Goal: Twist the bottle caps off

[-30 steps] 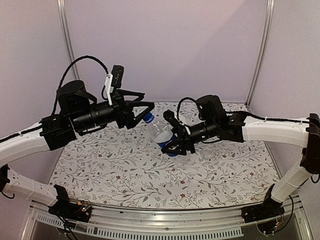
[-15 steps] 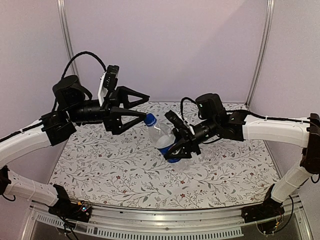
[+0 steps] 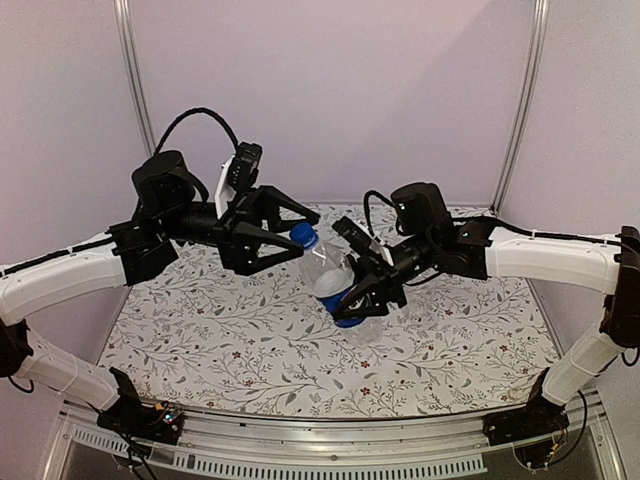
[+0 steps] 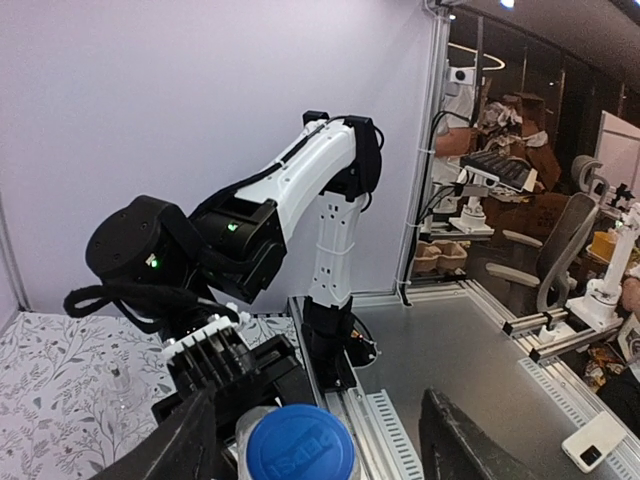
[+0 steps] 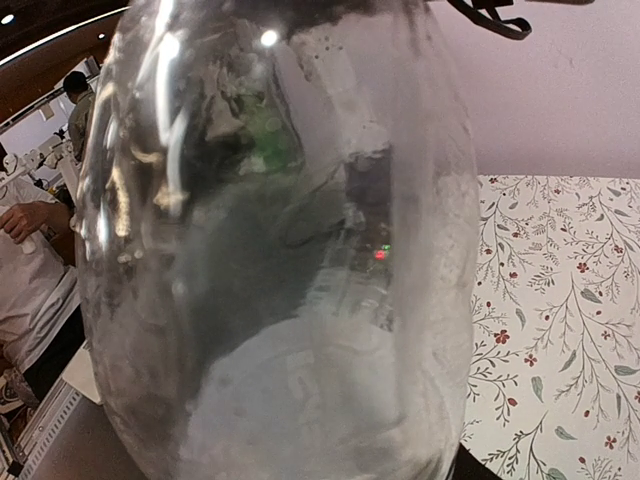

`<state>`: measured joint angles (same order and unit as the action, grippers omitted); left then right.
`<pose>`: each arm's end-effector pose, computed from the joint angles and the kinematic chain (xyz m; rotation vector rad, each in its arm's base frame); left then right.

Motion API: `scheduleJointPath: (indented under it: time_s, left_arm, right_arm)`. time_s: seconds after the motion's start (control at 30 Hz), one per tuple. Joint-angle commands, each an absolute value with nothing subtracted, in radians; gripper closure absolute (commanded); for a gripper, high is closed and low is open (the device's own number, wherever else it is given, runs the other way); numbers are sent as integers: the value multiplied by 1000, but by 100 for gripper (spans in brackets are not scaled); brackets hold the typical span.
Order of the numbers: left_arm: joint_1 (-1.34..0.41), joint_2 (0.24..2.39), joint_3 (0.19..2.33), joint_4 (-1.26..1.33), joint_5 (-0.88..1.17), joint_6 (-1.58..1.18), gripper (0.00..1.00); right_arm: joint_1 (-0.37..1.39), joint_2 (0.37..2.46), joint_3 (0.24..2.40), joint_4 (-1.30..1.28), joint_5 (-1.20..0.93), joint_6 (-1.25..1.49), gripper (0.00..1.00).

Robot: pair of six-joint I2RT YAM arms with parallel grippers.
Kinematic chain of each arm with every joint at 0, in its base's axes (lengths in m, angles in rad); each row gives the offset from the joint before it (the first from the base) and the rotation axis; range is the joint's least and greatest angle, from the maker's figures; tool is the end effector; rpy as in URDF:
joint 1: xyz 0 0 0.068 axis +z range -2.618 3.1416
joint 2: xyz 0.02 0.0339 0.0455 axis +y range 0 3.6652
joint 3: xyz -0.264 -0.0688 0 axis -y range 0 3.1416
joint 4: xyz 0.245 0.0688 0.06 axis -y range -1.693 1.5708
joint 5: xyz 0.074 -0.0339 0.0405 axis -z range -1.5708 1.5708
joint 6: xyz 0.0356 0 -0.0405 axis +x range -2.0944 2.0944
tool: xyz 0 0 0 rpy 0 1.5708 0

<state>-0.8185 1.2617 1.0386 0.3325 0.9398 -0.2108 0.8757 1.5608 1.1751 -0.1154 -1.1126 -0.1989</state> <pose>0.1747 -0.2287 0.3797 1.2474 1.1654 -1.4723 0.1969 0.2859 0.2978 -1.6413 1.3287 1.5520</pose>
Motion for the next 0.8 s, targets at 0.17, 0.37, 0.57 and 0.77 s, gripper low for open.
scheduleJointPath:
  time_s: [0.17,0.37,0.57,0.77]
  left_arm:
    - [-803,1285,1058,408,974,-241,42]
    - [-801,1292,1051,403,968,-243,44]
    - [-800,1288,1034,434,958,-267,53]
    - [-800,1274,1017,425,920,-270,65]
  right_arm:
    - [873,1580,1198,-112,-1137,-195,51]
    - [873,1580,1195,-111,-1128,-194,51]
    - [873,1576,1192,-114,-1118,-192,51]
    - [873,1570,1187,-115,-1071,-185,51]
